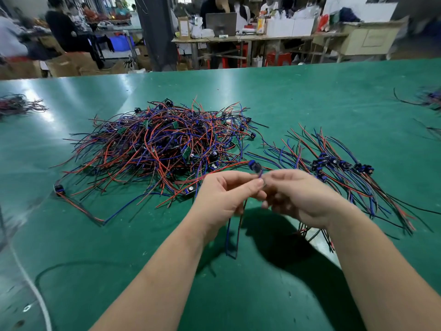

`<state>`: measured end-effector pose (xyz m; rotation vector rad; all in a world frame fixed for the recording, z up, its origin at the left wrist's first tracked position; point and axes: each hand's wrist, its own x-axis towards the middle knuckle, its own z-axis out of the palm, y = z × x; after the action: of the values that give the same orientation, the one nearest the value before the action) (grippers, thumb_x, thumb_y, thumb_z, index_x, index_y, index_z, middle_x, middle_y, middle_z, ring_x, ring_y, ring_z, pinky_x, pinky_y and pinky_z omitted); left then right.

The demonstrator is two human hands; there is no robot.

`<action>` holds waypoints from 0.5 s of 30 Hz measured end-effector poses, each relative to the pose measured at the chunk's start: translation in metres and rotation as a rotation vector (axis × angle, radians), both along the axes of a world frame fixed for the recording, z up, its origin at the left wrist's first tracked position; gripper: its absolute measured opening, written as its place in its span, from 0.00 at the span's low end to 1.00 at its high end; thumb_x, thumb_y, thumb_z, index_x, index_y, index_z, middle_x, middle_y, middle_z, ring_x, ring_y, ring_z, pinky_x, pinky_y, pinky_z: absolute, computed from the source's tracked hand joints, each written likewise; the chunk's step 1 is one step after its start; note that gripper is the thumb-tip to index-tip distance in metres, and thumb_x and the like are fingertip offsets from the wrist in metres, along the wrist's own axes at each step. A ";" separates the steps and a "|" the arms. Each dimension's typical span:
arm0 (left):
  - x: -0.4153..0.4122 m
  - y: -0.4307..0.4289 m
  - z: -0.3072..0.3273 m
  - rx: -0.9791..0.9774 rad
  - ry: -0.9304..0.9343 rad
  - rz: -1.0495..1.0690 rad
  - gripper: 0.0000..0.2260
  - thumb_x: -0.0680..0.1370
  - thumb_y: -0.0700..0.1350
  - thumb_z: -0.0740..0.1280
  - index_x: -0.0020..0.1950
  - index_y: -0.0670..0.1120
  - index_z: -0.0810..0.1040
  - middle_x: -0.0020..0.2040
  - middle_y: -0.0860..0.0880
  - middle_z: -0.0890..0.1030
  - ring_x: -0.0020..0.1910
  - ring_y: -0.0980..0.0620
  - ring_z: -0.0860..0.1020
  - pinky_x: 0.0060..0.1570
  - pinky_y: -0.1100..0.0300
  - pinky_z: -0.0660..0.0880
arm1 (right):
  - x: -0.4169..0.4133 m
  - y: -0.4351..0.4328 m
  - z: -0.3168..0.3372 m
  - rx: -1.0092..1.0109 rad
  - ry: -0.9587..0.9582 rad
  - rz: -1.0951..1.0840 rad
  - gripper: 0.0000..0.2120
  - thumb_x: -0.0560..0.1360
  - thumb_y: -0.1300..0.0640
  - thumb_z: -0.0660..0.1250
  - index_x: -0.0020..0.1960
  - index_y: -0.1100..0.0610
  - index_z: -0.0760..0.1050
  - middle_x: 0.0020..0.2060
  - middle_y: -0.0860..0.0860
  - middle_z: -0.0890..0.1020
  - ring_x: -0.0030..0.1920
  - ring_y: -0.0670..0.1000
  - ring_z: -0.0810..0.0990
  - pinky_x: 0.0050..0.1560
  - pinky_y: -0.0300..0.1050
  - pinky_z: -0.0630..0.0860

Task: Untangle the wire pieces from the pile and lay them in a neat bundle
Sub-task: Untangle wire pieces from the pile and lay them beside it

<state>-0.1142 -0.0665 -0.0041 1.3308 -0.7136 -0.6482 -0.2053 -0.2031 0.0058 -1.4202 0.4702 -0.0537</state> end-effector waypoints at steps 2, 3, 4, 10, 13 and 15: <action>-0.004 0.000 -0.002 0.024 -0.101 -0.053 0.04 0.74 0.35 0.70 0.41 0.43 0.83 0.30 0.50 0.82 0.23 0.61 0.73 0.25 0.71 0.67 | 0.004 -0.003 0.002 0.171 -0.046 -0.118 0.17 0.80 0.50 0.58 0.42 0.57 0.80 0.31 0.52 0.80 0.28 0.47 0.77 0.32 0.39 0.70; -0.006 0.000 -0.003 0.041 -0.138 -0.076 0.05 0.74 0.34 0.70 0.41 0.42 0.82 0.29 0.50 0.82 0.25 0.61 0.75 0.28 0.71 0.70 | 0.005 -0.004 0.002 0.201 -0.053 -0.097 0.19 0.77 0.45 0.59 0.42 0.58 0.81 0.32 0.52 0.80 0.30 0.47 0.77 0.35 0.41 0.69; -0.008 0.000 -0.003 0.056 -0.164 -0.096 0.06 0.74 0.34 0.70 0.40 0.43 0.82 0.29 0.51 0.82 0.27 0.61 0.77 0.32 0.70 0.72 | 0.004 -0.003 0.003 0.188 -0.066 -0.062 0.19 0.74 0.44 0.61 0.41 0.58 0.82 0.32 0.52 0.80 0.31 0.48 0.76 0.36 0.42 0.68; -0.007 0.000 -0.005 0.162 -0.210 -0.129 0.10 0.73 0.36 0.71 0.35 0.48 0.83 0.29 0.50 0.82 0.28 0.57 0.75 0.32 0.65 0.70 | -0.001 -0.008 0.005 0.098 -0.204 -0.085 0.06 0.63 0.60 0.69 0.38 0.58 0.84 0.30 0.53 0.79 0.30 0.47 0.73 0.30 0.37 0.66; -0.006 0.001 -0.006 0.190 -0.226 -0.115 0.10 0.73 0.36 0.71 0.33 0.46 0.83 0.29 0.49 0.82 0.26 0.59 0.72 0.29 0.67 0.67 | -0.004 -0.011 0.006 0.063 -0.159 -0.060 0.07 0.62 0.60 0.71 0.38 0.60 0.84 0.32 0.54 0.79 0.28 0.47 0.72 0.28 0.36 0.67; -0.006 0.001 -0.007 0.236 -0.277 -0.127 0.09 0.72 0.36 0.71 0.33 0.45 0.83 0.30 0.48 0.82 0.27 0.59 0.72 0.29 0.67 0.66 | -0.006 -0.012 0.005 0.006 -0.096 0.000 0.07 0.61 0.59 0.72 0.37 0.61 0.84 0.32 0.54 0.80 0.27 0.45 0.72 0.29 0.34 0.68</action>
<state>-0.1197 -0.0653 -0.0110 1.6222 -0.9743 -0.6720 -0.2112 -0.2151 0.0103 -1.4053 0.3913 -0.1199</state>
